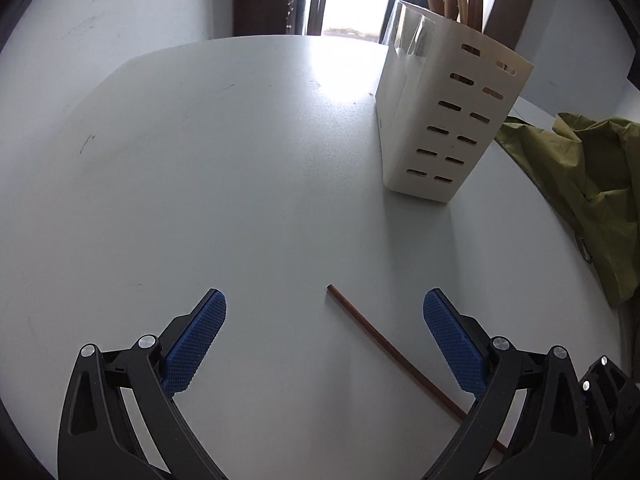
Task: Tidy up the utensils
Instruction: 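Lower both tools to the last dark chopstick and grasp it with the right tool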
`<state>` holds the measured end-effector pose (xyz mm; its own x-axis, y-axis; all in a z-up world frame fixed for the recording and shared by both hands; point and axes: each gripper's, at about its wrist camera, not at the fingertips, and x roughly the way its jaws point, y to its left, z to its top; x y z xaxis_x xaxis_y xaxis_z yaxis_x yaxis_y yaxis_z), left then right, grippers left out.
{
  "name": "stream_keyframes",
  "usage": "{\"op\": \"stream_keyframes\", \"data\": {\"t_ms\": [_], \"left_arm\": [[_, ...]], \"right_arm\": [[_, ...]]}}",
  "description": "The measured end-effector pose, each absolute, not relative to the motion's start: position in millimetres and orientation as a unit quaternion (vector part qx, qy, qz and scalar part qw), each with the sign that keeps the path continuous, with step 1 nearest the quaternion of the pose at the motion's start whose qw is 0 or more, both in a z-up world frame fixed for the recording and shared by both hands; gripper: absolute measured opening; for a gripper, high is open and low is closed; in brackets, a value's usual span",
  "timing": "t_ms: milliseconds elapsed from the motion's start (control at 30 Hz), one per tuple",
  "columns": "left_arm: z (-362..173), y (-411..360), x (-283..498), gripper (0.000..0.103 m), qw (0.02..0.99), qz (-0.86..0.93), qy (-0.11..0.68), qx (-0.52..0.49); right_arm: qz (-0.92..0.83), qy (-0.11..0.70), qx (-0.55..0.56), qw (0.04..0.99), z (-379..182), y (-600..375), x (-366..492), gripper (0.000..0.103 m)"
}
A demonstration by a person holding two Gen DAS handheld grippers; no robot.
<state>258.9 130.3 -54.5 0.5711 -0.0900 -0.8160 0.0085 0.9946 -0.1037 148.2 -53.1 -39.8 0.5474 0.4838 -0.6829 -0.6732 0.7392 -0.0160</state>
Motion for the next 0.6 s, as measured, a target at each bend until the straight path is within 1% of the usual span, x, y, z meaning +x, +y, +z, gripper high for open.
{"op": "stream_keyframes", "data": {"t_ms": [67, 100, 133, 167, 233, 300, 367, 400, 433, 533, 600], "left_arm": [[-62.1, 134.7, 259.1, 0.097, 0.882, -0.034, 0.467, -0.057], [-66.2, 136.1, 260.5, 0.097, 0.878, -0.037, 0.473, -0.063], [-69.8, 135.0, 262.7, 0.097, 0.875, -0.036, 0.477, -0.066], [-73.7, 135.7, 263.7, 0.097, 0.874, -0.034, 0.480, -0.069], [-81.9, 135.5, 265.0, 0.097, 0.869, -0.035, 0.488, -0.071], [-86.4, 135.2, 265.4, 0.097, 0.868, -0.035, 0.490, -0.071], [-88.9, 137.3, 264.8, 0.097, 0.869, -0.032, 0.487, -0.077], [-89.9, 138.5, 264.7, 0.097, 0.869, -0.034, 0.487, -0.081], [-90.3, 139.8, 264.9, 0.097, 0.868, -0.037, 0.488, -0.086], [-86.5, 145.2, 264.1, 0.097, 0.868, -0.043, 0.483, -0.102], [-81.5, 147.3, 262.3, 0.097, 0.871, -0.050, 0.477, -0.111]], "right_arm": [[0.324, 0.348, -0.142, 0.868, -45.2, -51.3, 150.8, 0.081], [0.320, 0.348, -0.144, 0.870, -47.9, -51.6, 152.5, 0.074], [0.316, 0.355, -0.142, 0.868, -51.0, -52.1, 157.0, 0.065], [0.313, 0.368, -0.137, 0.865, -55.6, -52.9, 162.3, 0.059], [0.306, 0.390, -0.128, 0.859, -69.3, -54.7, 168.4, 0.045], [0.312, 0.392, -0.131, 0.855, -75.1, -53.0, 168.3, 0.041], [0.310, 0.389, -0.140, 0.856, -76.5, -51.5, 165.3, 0.029], [0.310, 0.388, -0.144, 0.856, -77.0, -50.4, 164.6, 0.012], [0.309, 0.387, -0.146, 0.857, -77.1, -49.5, 164.6, 0.007], [0.314, 0.384, -0.137, 0.858, -74.3, -51.3, 162.0, 0.006], [0.318, 0.364, -0.123, 0.867, -67.5, -55.7, 159.9, 0.006]]}}
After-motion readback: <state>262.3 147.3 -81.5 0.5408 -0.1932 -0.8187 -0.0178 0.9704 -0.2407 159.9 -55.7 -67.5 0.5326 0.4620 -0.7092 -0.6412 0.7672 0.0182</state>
